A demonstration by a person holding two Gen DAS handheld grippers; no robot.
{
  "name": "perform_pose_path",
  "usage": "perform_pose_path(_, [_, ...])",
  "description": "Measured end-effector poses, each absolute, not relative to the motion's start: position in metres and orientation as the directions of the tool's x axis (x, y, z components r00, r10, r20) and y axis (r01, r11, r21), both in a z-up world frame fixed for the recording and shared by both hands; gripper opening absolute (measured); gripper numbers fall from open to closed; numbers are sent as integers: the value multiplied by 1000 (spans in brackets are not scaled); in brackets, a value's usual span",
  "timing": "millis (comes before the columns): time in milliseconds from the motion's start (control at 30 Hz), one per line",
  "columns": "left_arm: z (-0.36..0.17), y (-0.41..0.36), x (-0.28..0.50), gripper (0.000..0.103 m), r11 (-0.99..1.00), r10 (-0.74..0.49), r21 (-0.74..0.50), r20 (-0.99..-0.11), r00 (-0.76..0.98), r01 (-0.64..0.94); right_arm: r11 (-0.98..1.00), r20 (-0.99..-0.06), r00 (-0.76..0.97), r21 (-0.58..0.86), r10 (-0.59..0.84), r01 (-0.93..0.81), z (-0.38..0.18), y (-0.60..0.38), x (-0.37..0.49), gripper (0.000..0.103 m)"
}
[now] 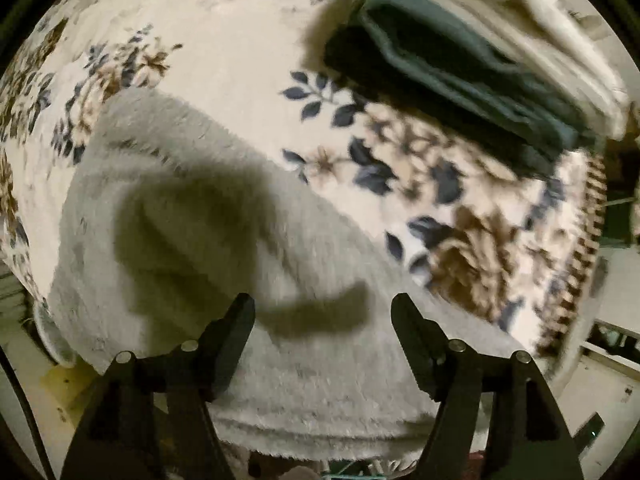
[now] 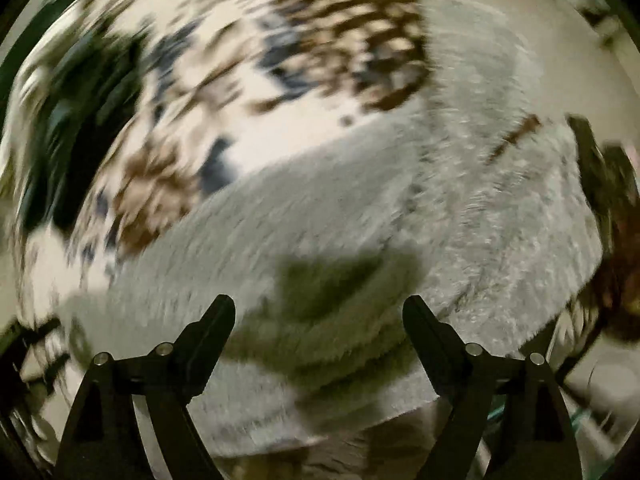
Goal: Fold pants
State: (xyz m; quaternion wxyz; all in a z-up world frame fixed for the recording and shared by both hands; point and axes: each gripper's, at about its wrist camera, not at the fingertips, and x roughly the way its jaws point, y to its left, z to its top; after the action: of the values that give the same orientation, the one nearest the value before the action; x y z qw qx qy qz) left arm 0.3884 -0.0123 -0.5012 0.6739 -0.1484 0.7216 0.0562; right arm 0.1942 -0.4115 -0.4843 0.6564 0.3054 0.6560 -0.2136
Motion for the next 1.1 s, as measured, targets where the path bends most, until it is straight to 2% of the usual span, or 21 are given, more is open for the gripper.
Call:
perform_pose_path(133, [-536,-6,406,68,949,-93,-51,-989,-119,-312,649,-991,10,93,130,755,-503,-430,201,88])
perform_pose_path(200, [-549,-6,409,43,954,-99,-61,-988,-115,-294,644,-991,-4,86,137,760,-512,-433,203,88])
perform_pose_path(233, [-552,-7,408,14,959,-108,-76,-989,-104,-274,644,-990,-17,78,139,761,-517,-432,204,88])
perform_pose_path(267, [-554,-7,405,9,964,-108,-83,-990,-87,-251,645,-989,-22,79,147,760,-520,-431,204,88])
perform_pose_path(367, [-539,4,379,6,967,-112,-116,-993,32,-226,668,-988,-38,71,147,741,-525,-426,200,88])
perform_pose_path(500, [-515,44,306,5,938,-156,-182,-982,110,-297,707,-988,-58,61,142,705,-527,-408,191,88])
perform_pose_path(667, [-518,72,214,5,899,-187,-196,-980,60,-392,759,-986,-99,38,134,651,-533,-383,173,88])
perform_pose_path(800, [-545,80,161,5,864,-200,-167,-980,-20,-476,782,-983,-126,23,130,623,-539,-366,163,88])
perform_pose_path(900, [-542,92,142,7,817,-229,-184,-973,-14,-546,782,-984,-110,40,138,622,-540,-356,156,88])
perform_pose_path(933, [-536,97,140,12,804,-237,-198,-972,4,-561,781,-985,-100,49,142,623,-538,-353,155,88])
perform_pose_path(967, [-525,104,141,23,789,-243,-225,-969,45,-572,782,-985,-85,63,148,621,-534,-355,158,88])
perform_pose_path(1000, [-517,108,142,30,786,-232,-231,-970,72,-574,784,-986,-74,72,149,617,-531,-352,156,88])
perform_pose_path(1067, [-496,117,157,68,794,-189,-233,-973,135,-562,791,-987,-58,87,153,606,-527,-347,159,88])
perform_pose_path(1100, [-490,119,167,73,809,-166,-223,-974,152,-544,794,-986,-48,97,157,600,-525,-342,158,88])
